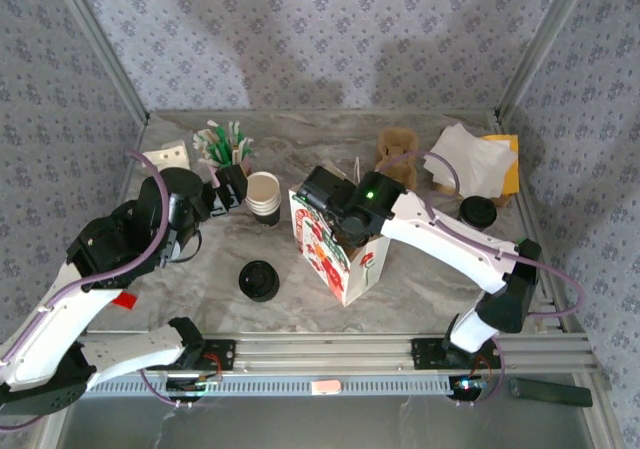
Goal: Pack the takeout coffee
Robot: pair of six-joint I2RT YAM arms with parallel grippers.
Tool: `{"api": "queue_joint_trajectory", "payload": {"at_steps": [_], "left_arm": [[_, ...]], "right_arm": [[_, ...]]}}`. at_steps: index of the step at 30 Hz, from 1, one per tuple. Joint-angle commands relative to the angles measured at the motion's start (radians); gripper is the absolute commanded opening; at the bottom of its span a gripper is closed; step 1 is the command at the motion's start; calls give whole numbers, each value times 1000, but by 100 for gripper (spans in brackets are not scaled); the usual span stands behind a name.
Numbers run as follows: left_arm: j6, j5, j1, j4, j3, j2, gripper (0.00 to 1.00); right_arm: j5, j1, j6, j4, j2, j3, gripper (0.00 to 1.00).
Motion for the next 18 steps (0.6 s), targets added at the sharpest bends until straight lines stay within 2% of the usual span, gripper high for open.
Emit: {"api": "queue_joint_trajectory", "payload": {"at_steps": [1,9,18], "left_arm": [[19,-4,8,-1,6,-11,94],[17,2,7,-2,4,-11,94],[10,13,8,-3,0,-12,95]], "right_arm": [[30,-3,-13,-70,-1,37,35],[69,-1,-16,-18,-38,42,35],[95,-5,-45,-63,-46,59,35]]}}
